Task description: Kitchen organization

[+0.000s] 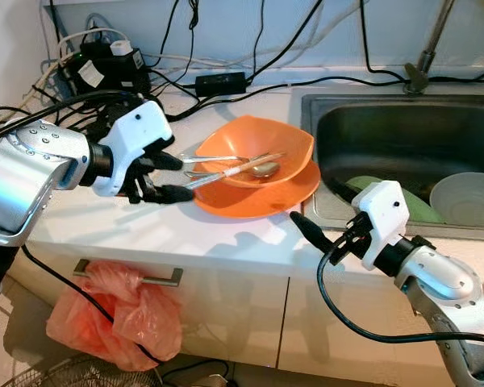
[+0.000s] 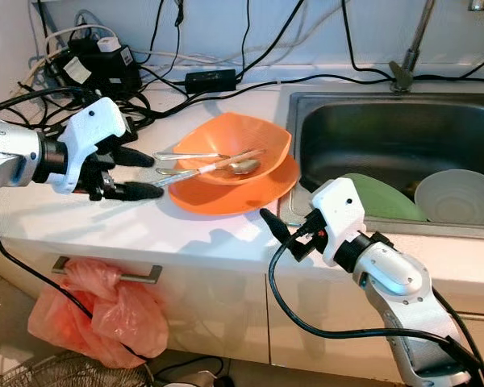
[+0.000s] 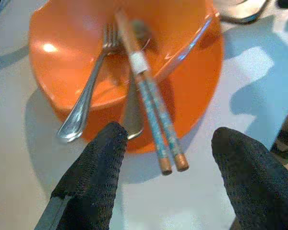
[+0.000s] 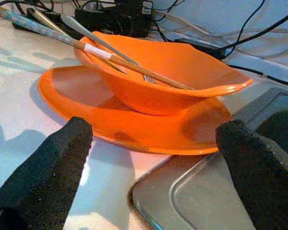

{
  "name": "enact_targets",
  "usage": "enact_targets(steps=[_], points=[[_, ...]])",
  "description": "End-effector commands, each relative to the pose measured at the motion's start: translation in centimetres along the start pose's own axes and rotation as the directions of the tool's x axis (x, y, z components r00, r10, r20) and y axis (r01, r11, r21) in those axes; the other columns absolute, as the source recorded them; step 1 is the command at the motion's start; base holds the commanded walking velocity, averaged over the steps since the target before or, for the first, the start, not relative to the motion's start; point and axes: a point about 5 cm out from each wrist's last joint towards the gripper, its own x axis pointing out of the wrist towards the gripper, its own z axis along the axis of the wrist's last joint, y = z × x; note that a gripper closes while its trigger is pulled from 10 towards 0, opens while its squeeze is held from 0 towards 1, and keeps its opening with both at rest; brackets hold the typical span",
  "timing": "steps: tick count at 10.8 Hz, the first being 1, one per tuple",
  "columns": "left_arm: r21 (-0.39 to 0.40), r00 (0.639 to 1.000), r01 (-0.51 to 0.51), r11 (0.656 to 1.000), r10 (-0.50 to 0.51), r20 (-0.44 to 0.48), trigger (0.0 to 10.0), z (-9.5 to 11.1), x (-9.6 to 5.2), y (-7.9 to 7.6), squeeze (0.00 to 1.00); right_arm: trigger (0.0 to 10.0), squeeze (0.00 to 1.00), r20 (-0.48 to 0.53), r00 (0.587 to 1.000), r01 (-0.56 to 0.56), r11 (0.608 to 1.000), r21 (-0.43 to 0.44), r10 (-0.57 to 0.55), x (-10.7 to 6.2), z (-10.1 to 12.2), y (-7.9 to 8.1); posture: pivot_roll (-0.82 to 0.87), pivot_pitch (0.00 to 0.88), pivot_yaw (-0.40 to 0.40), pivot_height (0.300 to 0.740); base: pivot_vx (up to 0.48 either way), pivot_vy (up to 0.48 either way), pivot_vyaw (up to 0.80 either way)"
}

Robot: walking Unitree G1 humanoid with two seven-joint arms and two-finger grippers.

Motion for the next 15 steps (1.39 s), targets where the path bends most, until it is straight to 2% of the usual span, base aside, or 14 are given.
enact_targets(steps=[1,4,7,9,12,15], points=[[-0.001,1.0,0.002,1.0,-0.002,0.015,10.0,0.2,-0.7,0.0,0.0,10.0,0.0,0.011,1.0,-0.014,1.0,-0.012,0.014,0.3,0.2,0.1,0.11,0.014,0.118,0.74,0.0,0.0,0.0],[0.006,0.999,0.049,0.999,-0.049,-0.011,10.0,-0.1,-0.6,-0.6,0.0,10.0,0.0,0.01,1.0,-0.013,1.0,-0.01,0.014,0.4,0.1,0.3,0.11,0.015,0.119,0.74,0.0,0.0,0.0],[0.016,0.999,0.053,0.998,-0.053,0.009,10.0,0.2,-0.5,-0.8,0.0,10.0,0.0,0.008,1.0,-0.012,1.0,-0.012,0.012,0.5,0.0,0.2,0.11,0.014,0.119,0.74,0.0,0.0,0.0],[0.022,0.996,0.085,0.996,-0.085,-0.016,10.0,-0.4,0.1,-1.3,0.0,10.0,0.0,0.01,1.0,-0.011,1.0,-0.01,0.012,0.6,0.0,0.3,0.11,0.014,0.124,0.74,0.0,0.0,0.0],[0.004,0.996,0.075,0.997,-0.075,-0.039,10.0,-1.3,0.7,-0.9,0.0,10.0,0.0,0.012,1.0,-0.009,1.0,-0.008,0.009,0.6,0.1,0.4,0.1,0.017,0.127,0.74,0.0,0.0,0.0],[-0.033,0.999,-0.015,0.999,0.014,-0.031,10.0,-2.0,1.7,0.4,0.0,10.0,0.0,0.011,1.0,-0.005,1.0,-0.008,0.005,0.4,0.1,0.4,0.1,0.022,0.13,0.74,0.0,0.0,0.0]])
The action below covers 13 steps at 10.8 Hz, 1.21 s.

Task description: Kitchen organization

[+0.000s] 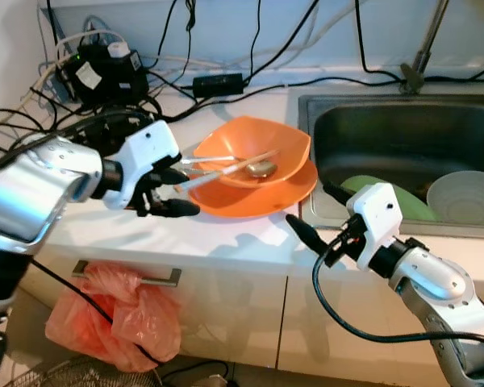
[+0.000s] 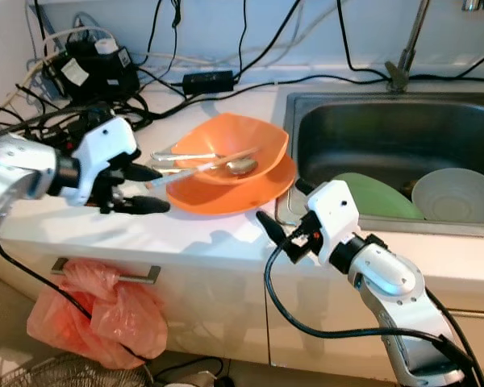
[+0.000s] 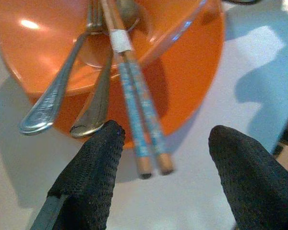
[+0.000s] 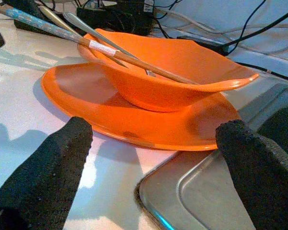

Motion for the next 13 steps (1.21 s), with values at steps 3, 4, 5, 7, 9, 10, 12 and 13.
enact_targets(steps=[3,4,5,7,9,10,12,13], points=[[0.008,0.998,-0.058,0.998,0.058,0.012,10.0,0.4,0.0,0.9,0.0,10.0,0.0,0.017,1.0,0.006,1.0,-0.02,-0.006,0.0,0.5,0.1,0.1,0.024,0.131,0.74,0.0,0.0,0.0],[0.007,0.998,-0.061,0.998,0.061,0.013,10.0,0.4,0.1,0.9,0.0,10.0,0.0,0.017,1.0,0.004,1.0,-0.019,-0.003,0.0,0.4,0.2,0.1,0.023,0.132,0.74,0.0,0.0,0.0],[0.002,0.998,-0.061,0.998,0.061,0.025,10.0,0.5,0.3,0.9,0.0,10.0,0.0,0.011,1.0,-0.012,1.0,-0.014,0.012,-0.1,0.4,0.3,0.1,0.025,0.131,0.74,0.0,0.0,0.0],[-0.01,0.998,-0.053,0.999,0.053,0.042,9.6,0.7,0.6,0.9,0.0,10.0,0.0,0.003,1.0,-0.014,1.0,-0.016,0.014,-0.2,0.3,0.3,0.09,0.025,0.13,0.74,0.0,0.0,0.0],[-0.032,0.998,-0.027,0.999,0.029,0.06,1.1,0.8,1.1,0.7,0.0,10.0,0.0,-0.012,0.999,-0.035,0.999,-0.016,0.034,-0.5,0.0,0.5,0.09,0.026,0.131,0.74,0.0,0.0,0.0],[-0.032,0.998,-0.02,0.999,0.022,0.066,0.0,0.9,1.1,0.6,0.0,10.0,0.0,-0.013,0.999,-0.034,0.999,-0.016,0.034,-0.5,0.0,0.5,0.09,0.025,0.132,0.74,0.0,0.0,0.0],[-0.05,0.997,-0.014,0.999,0.018,0.078,0.0,1.1,1.2,0.7,0.0,10.0,0.0,-0.015,0.999,-0.032,0.999,-0.016,0.032,-0.6,0.0,0.5,0.09,0.026,0.134,0.74,0.0,0.0,0.0],[-0.053,0.997,-0.013,0.999,0.017,0.08,0.0,1.1,1.2,0.7,0.0,10.0,0.0,-0.015,0.999,-0.032,0.999,-0.016,0.031,-0.7,-0.1,0.5,0.09,0.025,0.135,0.74,0.0,0.0,0.0]])
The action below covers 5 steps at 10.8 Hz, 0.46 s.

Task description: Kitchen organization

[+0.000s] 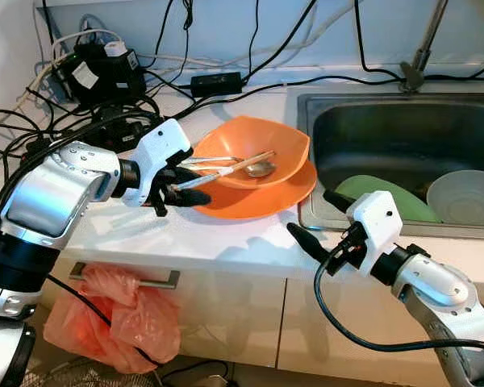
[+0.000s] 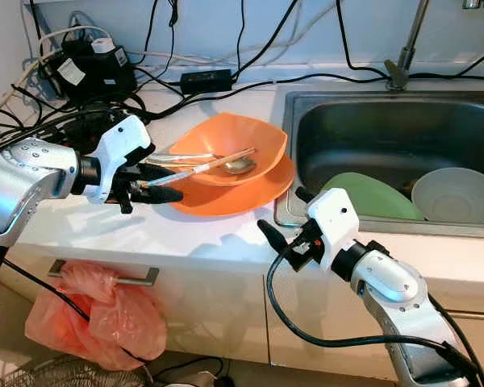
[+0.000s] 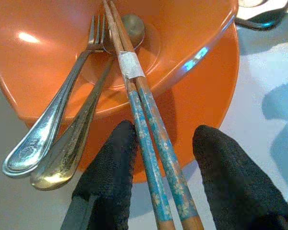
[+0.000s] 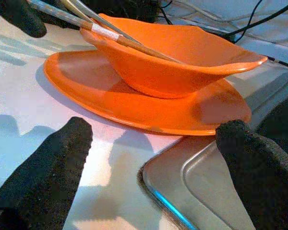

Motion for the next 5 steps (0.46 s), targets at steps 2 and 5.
enact_targets(steps=[2,5], points=[[0.0,1.0,-0.017,1.0,0.017,0.012,0.0,0.67,-0.64,0.49,0.0,10.0,0.0,0.012,1.0,-0.01,1.0,-0.013,0.01,0.01,0.41,0.15,0.09,0.025,0.134,0.74,0.0,0.0,0.0],[-0.005,1.0,-0.015,1.0,0.015,0.018,0.0,0.74,-0.67,0.47,0.0,10.0,0.0,0.011,1.0,-0.008,1.0,-0.013,0.008,0.03,0.38,0.16,0.09,0.025,0.136,0.74,0.0,0.0,0.0]])
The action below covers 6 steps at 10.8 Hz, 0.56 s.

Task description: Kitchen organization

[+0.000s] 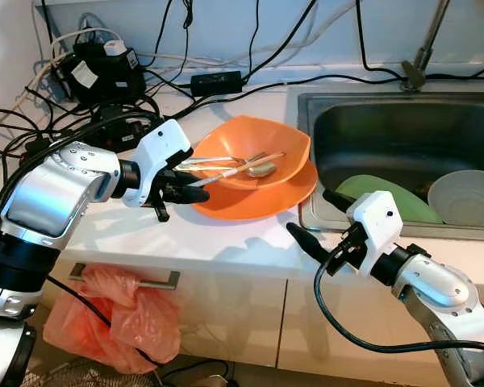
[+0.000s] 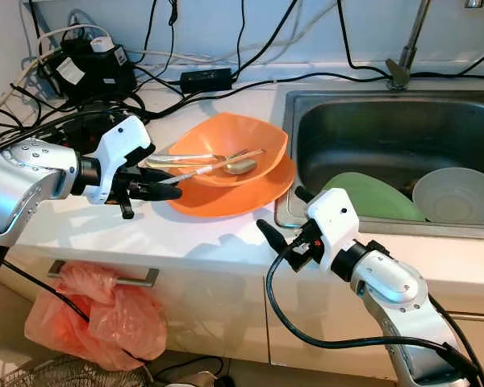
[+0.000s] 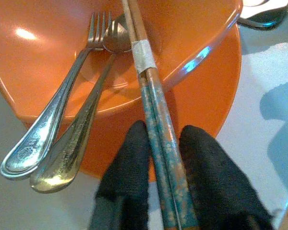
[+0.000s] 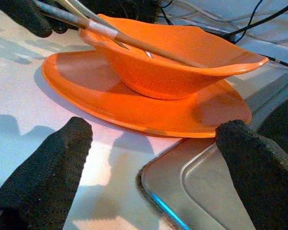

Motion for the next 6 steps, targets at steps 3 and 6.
enact_targets(steps=[3,6], points=[[0.004,0.998,-0.051,0.999,0.05,0.043,0.0,1.2,-0.7,0.8,0.0,10.0,0.0,0.014,1.0,-0.004,1.0,-0.01,0.005,0.1,0.4,0.2,0.09,0.025,0.135,0.74,0.0,0.0,0.0],[-0.029,0.976,-0.153,0.988,0.156,0.151,0.0,2.6,-1.2,2.0,0.0,10.0,0.0,0.022,1.0,0.01,1.0,-0.009,-0.009,0.2,0.5,-0.1,0.09,0.026,0.128,0.74,0.0,0.0,0.0]])
